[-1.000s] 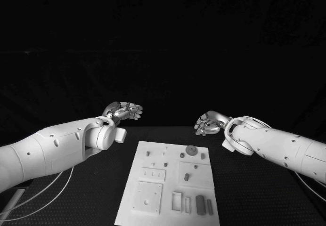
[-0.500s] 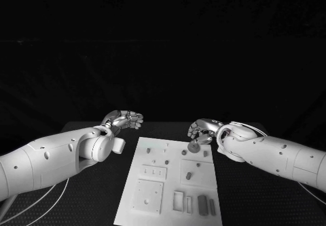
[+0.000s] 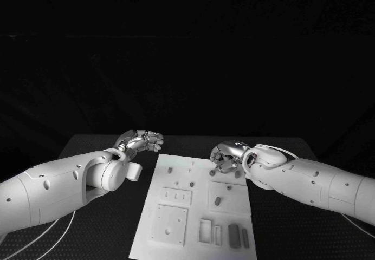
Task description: Assemble the parts on the task board
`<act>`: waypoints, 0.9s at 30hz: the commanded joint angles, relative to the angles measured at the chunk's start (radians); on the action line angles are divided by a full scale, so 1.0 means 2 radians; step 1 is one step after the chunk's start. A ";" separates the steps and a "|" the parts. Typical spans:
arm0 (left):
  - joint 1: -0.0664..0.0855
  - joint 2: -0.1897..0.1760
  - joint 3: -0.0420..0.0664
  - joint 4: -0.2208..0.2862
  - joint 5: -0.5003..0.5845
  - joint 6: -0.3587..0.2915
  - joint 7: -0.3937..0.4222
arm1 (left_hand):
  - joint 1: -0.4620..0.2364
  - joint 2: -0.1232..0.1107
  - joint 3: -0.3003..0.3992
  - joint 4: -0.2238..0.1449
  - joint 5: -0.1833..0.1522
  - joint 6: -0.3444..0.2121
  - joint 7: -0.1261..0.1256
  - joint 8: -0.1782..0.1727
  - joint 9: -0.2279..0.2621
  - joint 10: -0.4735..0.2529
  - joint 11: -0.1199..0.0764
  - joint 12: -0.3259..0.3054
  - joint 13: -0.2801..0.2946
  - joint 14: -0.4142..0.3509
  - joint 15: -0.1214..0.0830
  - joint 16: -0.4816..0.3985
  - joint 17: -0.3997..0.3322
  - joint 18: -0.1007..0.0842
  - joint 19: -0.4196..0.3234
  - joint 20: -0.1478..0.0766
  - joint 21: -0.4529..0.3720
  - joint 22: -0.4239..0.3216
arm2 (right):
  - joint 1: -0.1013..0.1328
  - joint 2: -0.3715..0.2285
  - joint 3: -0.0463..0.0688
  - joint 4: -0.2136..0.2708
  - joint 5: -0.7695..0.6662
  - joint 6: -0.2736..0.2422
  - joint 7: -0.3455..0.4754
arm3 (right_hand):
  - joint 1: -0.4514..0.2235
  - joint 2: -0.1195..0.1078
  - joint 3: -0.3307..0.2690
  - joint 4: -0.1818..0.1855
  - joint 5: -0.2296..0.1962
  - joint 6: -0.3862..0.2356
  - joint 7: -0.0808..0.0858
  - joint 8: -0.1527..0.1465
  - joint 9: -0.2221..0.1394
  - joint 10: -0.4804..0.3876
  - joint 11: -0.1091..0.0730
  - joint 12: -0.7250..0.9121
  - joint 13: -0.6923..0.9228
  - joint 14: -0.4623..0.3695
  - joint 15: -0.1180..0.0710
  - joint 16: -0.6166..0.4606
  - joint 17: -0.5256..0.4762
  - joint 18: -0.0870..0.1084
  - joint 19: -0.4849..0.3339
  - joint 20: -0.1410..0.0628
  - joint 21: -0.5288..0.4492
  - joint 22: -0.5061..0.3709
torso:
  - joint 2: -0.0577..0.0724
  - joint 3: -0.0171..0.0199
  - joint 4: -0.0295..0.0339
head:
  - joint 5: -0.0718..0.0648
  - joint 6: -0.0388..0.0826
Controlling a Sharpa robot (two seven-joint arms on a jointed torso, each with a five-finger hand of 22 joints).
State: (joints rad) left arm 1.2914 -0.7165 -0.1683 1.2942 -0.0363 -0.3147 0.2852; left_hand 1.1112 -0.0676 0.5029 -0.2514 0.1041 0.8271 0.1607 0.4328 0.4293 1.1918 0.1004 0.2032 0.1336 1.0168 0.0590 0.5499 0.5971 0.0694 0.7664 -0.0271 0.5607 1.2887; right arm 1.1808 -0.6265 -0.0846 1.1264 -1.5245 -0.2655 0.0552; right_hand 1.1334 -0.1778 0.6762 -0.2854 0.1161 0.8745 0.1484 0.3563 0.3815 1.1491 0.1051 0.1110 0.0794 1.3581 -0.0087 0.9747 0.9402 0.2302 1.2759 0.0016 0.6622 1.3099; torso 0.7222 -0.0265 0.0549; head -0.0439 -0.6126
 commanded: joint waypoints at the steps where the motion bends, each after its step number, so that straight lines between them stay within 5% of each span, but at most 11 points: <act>1: 0.000 0.000 0.000 0.001 -0.002 0.010 0.007 | -0.007 -0.001 0.000 -0.003 -0.003 -0.002 0.002 -0.002 0.001 -0.002 0.002 -0.003 -0.001 0.000 0.002 0.001 0.000 -0.007 -0.001 -0.004 0.003 -0.001 | -0.002 0.001 0.000 0.003 -0.028 0.004 -0.004 | 0.000 -0.006 0.002 0.002 -0.002 -0.003 -0.002 -0.003 0.000 0.000 0.002 -0.003 -0.001 -0.001 0.002 0.005 0.001 0.016 0.006 -0.007 0.005 0.012 | 0.007 -0.0004 0.0012 | 0.000 -0.001; 11: 0.000 0.000 0.000 -0.001 -0.001 0.013 0.004 | -0.010 -0.001 0.001 -0.003 -0.004 -0.002 0.003 -0.003 0.001 -0.002 0.002 -0.004 -0.001 -0.001 0.002 0.000 0.000 -0.007 -0.001 -0.004 0.003 -0.001 | -0.005 0.003 -0.003 0.003 -0.043 0.011 -0.009 | -0.003 -0.010 0.000 0.002 -0.003 -0.003 -0.002 -0.004 0.000 -0.001 0.002 -0.006 -0.001 -0.003 0.002 0.012 0.000 0.016 0.005 -0.008 0.013 0.012 | 0.012 -0.0003 0.0010 | 0.000 0.000; 14: 0.000 0.000 0.001 0.000 -0.001 0.014 0.004 | -0.011 -0.002 0.001 -0.003 -0.005 -0.002 0.003 -0.004 0.001 -0.002 0.003 -0.005 -0.001 -0.001 0.002 0.000 0.000 -0.008 -0.001 -0.004 0.003 -0.001 | -0.005 0.003 -0.004 0.004 -0.043 0.016 -0.010 | -0.003 -0.010 0.000 0.002 -0.004 -0.004 -0.002 -0.004 0.000 -0.001 0.002 -0.006 -0.001 -0.003 0.002 0.013 -0.001 0.016 0.005 -0.008 0.014 0.012 | 0.013 -0.0029 0.0064 | -0.006 0.000; 27: 0.000 -0.001 0.001 0.001 0.000 0.019 0.002 | -0.013 -0.002 0.001 -0.003 -0.006 -0.003 0.003 -0.004 0.001 -0.003 0.003 -0.006 -0.001 -0.001 0.002 0.000 0.000 -0.008 -0.002 -0.004 0.003 -0.001 | -0.009 0.009 -0.007 -0.008 -0.055 0.015 -0.016 | -0.001 -0.010 0.007 0.004 -0.017 -0.002 -0.003 -0.003 0.000 0.003 0.001 -0.007 0.000 -0.006 0.002 0.019 -0.005 0.016 0.002 -0.008 0.021 0.011 | 0.017 -0.0029 0.0076 | -0.004 0.000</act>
State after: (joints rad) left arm 1.2915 -0.7191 -0.1680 1.2927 -0.0360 -0.2989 0.2833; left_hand 1.0933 -0.0698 0.5028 -0.2514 0.0991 0.8235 0.1642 0.4290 0.4300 1.1882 0.1039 0.1974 0.1316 1.0167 0.0589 0.5498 0.5968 0.0613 0.7628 -0.0305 0.5606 1.2878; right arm 1.1659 -0.6116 -0.0986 1.1136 -1.6080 -0.2487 0.0310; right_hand 1.1268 -0.1922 0.6831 -0.2786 0.0879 0.8707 0.1447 0.3523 0.3816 1.1490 0.1052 0.1033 0.0794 1.3542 -0.0052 1.0102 0.9306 0.2240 1.2789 -0.0063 0.7014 1.3099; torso 0.7541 -0.0319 0.0691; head -0.0540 -0.6123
